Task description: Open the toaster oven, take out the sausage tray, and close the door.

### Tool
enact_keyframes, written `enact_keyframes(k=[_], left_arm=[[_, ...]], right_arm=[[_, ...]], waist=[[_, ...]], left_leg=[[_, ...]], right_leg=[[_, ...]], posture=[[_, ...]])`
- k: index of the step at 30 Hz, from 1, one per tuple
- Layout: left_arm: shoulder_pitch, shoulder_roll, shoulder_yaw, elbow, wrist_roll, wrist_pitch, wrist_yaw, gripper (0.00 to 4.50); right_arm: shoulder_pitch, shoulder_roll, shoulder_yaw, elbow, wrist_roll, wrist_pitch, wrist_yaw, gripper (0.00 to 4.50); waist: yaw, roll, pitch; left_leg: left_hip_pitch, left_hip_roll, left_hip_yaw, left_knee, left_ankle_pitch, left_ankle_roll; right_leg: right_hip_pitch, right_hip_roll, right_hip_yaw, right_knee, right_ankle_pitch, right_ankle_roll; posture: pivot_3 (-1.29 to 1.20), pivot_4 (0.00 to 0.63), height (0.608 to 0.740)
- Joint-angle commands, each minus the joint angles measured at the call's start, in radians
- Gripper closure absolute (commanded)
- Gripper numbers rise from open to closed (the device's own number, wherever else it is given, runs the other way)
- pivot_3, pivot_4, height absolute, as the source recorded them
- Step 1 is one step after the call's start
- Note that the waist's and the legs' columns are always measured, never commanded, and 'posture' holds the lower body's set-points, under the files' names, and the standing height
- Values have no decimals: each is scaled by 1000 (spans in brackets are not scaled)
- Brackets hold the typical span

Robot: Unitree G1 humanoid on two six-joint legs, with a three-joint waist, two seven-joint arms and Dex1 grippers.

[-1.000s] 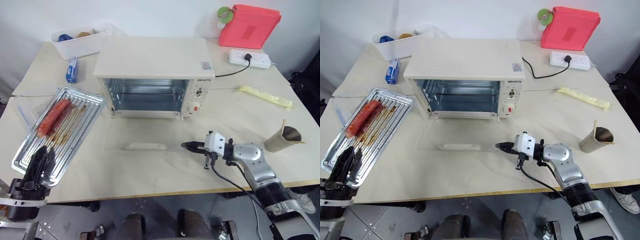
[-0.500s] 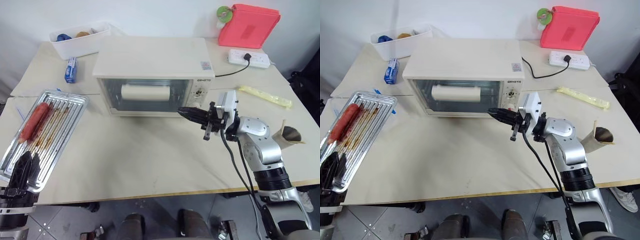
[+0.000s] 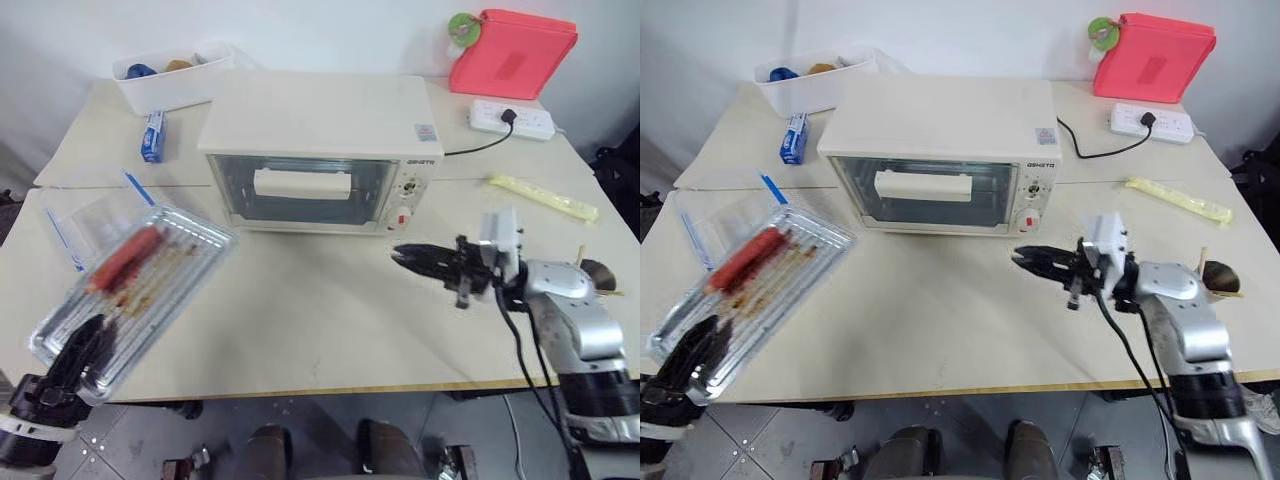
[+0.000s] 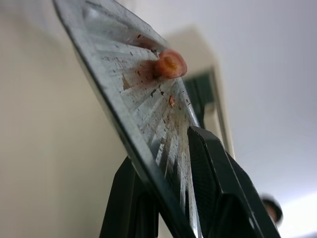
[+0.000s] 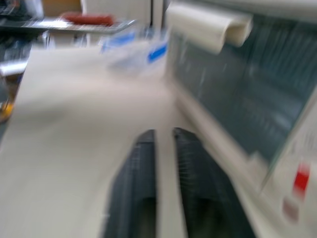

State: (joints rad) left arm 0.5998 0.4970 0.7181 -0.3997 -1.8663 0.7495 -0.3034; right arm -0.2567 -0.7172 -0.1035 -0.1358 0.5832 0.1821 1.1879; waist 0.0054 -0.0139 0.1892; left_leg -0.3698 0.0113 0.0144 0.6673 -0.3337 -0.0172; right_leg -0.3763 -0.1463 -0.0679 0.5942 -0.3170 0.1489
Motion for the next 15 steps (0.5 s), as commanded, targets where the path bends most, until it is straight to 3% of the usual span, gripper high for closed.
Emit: enact_keyframes(k=[1,8,11,15], left_arm=[[-83,80,-93,34,77,70,-68,3924],[-286,150,-240,136,221,139,-145,3924],[-502,181,-447,228,462,161,-251,3924],[-675,154,-561,325,631,142,-330,3924]], right_arm=[[122,-48,-73,-111,13,-43,53,2498],[253,-52,-130,-206,-10,-72,2,106],[305,-33,-162,-251,-28,-72,-65,44],[362,-32,-185,-308,-26,-57,-112,44]], waist=[[0,0,0],[-15,1,0],[10,3,1],[20,3,1]], left_leg=[[0,0,0,0,0,0],[3,2,2,-1,0,-1],[2,1,4,0,1,-1],[1,1,3,0,2,-1]], right_leg=[[0,0,0,0,0,0],[0,1,3,4,2,-1],[-1,1,2,4,2,-1],[-1,2,2,7,3,0]], posture=[[0,150,740],[0,150,740],[0,150,740],[0,150,740]])
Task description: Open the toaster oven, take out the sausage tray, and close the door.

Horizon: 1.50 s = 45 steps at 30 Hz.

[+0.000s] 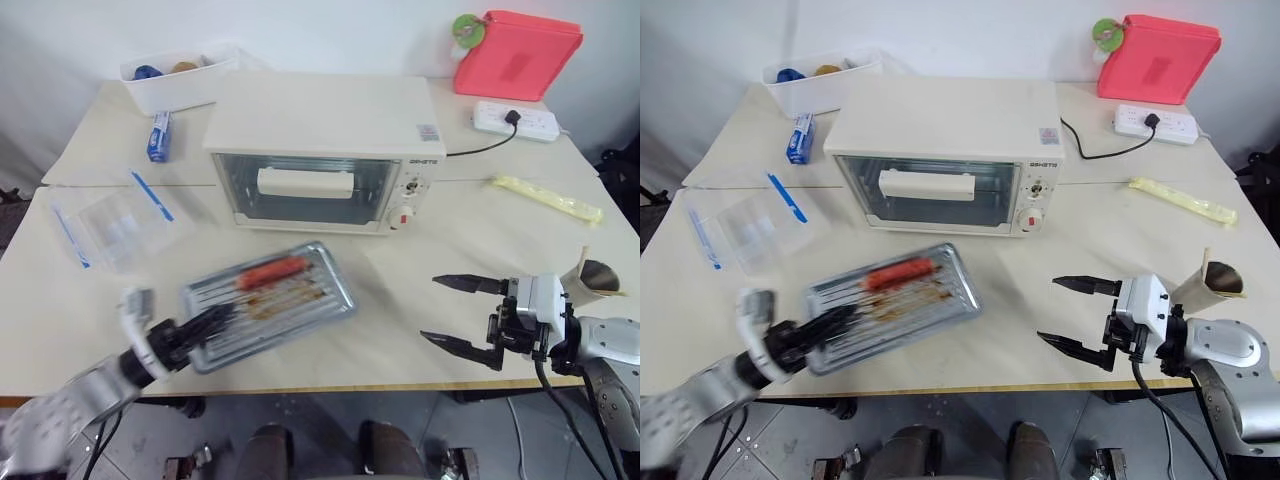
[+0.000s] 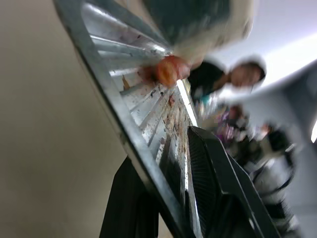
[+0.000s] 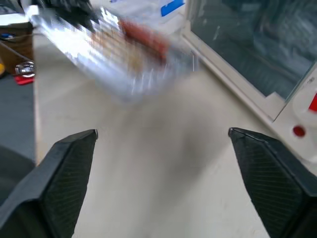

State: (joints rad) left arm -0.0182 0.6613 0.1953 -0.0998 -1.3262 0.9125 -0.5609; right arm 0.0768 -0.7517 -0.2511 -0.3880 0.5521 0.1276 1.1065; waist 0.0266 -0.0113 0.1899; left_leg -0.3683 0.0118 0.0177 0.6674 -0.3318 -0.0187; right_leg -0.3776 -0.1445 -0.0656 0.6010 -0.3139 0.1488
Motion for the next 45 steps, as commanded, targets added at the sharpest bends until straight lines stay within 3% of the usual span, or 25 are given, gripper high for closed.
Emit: enact_keyframes(k=[1,11,13,17,24,29,33,35,38,41,45], left_arm=[[-94,-21,-57,47,112,-11,-86,3924],[-309,-56,-180,179,337,50,-174,3924],[-325,-60,-172,180,349,65,-184,3183],[-328,-59,-146,165,353,96,-204,2116],[-204,88,17,101,368,83,-248,11],[-108,207,146,68,354,114,-296,11],[42,307,231,42,486,-109,-461,11],[87,279,274,28,557,-306,-536,11],[130,262,301,27,619,-448,-593,11],[300,193,391,-77,753,-731,-641,11],[297,160,391,-63,757,-798,-636,11]], right_arm=[[45,3,-43,-70,7,2,-40,44],[162,-1,-84,-169,22,15,-92,44],[168,-2,-86,-176,24,19,-97,0],[173,1,-85,-185,25,25,-104,0],[162,-6,-59,-169,24,27,-84,0],[151,-18,-51,-156,39,43,-52,0],[135,-33,-63,-151,94,90,-31,0],[132,-43,-68,-151,114,112,-23,0],[132,-52,-71,-152,125,127,-9,0],[124,-56,-48,-160,135,131,19,0],[61,-47,-15,-99,108,112,34,0]], waist=[[-2,0,0],[-1,0,0],[-2,0,0],[-2,0,0],[-17,0,0],[-21,0,0],[-23,0,0],[-22,0,1],[-11,0,1],[-16,0,1],[-12,0,1]], left_leg=[[-1,0,0,0,0,0],[0,0,1,1,1,0],[0,0,1,1,1,0],[0,1,1,1,1,0],[2,2,1,-1,1,-1],[1,2,1,-1,1,0],[0,2,1,-2,0,0],[0,2,2,-2,-1,0],[0,2,3,-2,-1,1],[0,3,5,-2,-2,2],[0,3,8,-1,-5,3]], right_leg=[[0,0,0,0,0,0],[0,0,-1,1,1,3],[0,0,-1,1,1,3],[0,0,-1,0,1,3],[0,0,-1,1,1,3],[0,0,-1,0,1,2],[-1,-1,-1,-1,1,2],[-1,-1,-2,-3,1,2],[-1,-2,-2,-7,1,2],[-1,-3,-2,-7,2,1],[-1,-3,-2,-7,2,2]], posture=[[0,150,740],[0,150,740],[0,150,740],[0,150,740],[0,150,740],[0,150,740],[0,150,740],[0,150,740],[0,150,740],[0,150,740],[0,150,740]])
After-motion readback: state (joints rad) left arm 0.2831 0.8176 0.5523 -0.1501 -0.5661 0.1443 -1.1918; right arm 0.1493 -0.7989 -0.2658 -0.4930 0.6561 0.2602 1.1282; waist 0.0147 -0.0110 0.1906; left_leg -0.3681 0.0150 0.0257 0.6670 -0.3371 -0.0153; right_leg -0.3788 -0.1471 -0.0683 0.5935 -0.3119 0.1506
